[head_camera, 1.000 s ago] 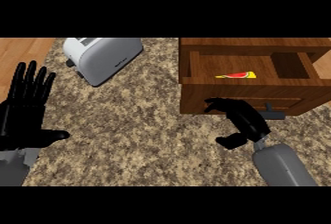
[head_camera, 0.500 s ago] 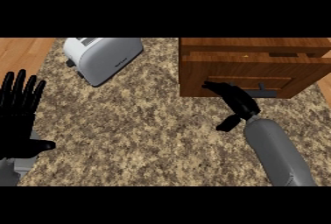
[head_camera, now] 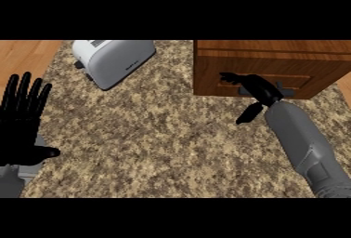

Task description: Pick up the cup, place it into the drawer and close the drawer

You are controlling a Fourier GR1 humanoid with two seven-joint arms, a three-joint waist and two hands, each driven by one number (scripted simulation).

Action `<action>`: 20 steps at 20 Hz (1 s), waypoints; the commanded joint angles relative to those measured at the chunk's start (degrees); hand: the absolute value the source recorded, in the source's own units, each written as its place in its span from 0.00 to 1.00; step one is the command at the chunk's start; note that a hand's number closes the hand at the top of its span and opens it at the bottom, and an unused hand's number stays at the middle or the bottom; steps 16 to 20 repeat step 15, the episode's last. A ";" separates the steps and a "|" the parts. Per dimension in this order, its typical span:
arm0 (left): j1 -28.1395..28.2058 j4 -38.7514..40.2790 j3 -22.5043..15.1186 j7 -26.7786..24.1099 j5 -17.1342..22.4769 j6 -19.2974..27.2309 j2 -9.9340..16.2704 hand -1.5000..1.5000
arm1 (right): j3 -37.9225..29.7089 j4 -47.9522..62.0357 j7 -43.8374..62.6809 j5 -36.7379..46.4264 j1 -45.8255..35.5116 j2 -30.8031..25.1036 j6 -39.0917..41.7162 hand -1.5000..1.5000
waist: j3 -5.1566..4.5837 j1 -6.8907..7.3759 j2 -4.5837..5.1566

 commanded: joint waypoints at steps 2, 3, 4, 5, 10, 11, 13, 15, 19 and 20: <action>-1.57 0.40 -0.07 1.53 -0.24 -0.68 -0.26 0.00 | -2.52 9.82 1.80 0.49 -6.71 -1.94 -0.51 0.00 | 0.34 1.13 1.34; -0.23 1.57 -0.60 -1.76 -1.92 -1.90 -1.50 0.00 | -2.79 10.20 0.83 0.57 -7.21 -3.50 -0.64 0.00 | 0.32 1.39 1.52; 0.13 -1.22 0.01 0.79 -0.47 -1.51 0.14 0.00 | -3.48 10.84 -0.10 -0.13 -8.29 -6.19 2.53 0.00 | 0.38 2.18 1.56; -1.26 2.21 -1.48 -1.46 -2.80 -1.11 -2.17 0.00 | -4.45 10.97 -0.40 -1.01 -8.22 -5.24 0.98 0.00 | 0.35 1.66 1.96; -0.16 3.01 -1.46 -2.95 -3.63 -2.32 -2.67 0.00 | -4.66 12.73 -1.84 -1.00 -9.96 -7.67 2.86 0.00 | 0.35 2.53 2.12; -0.75 3.35 -1.15 -2.45 -3.31 -2.12 -2.61 0.00 | -4.07 13.39 -2.04 -0.34 -8.59 -7.34 1.66 0.00 | 0.36 2.39 2.14; -2.46 2.31 -0.81 -1.12 -3.21 -0.88 -2.20 0.00 | -4.38 13.93 0.40 -0.64 -10.20 -5.03 0.54 0.00 | 0.39 2.79 2.09; -2.73 3.20 0.07 -0.77 -2.64 -2.14 -1.19 0.00 | -4.32 14.22 -2.19 -0.58 -8.90 -5.39 -0.62 0.00 | 0.41 2.71 2.19; -2.73 3.20 0.07 -0.77 -2.64 -2.14 -1.19 0.00 | -4.32 14.22 -2.19 -0.58 -8.90 -5.39 -0.62 0.00 | 0.41 2.71 2.19; -2.73 3.20 0.07 -0.77 -2.64 -2.14 -1.19 0.00 | -4.32 14.22 -2.19 -0.58 -8.90 -5.39 -0.62 0.00 | 0.41 2.71 2.19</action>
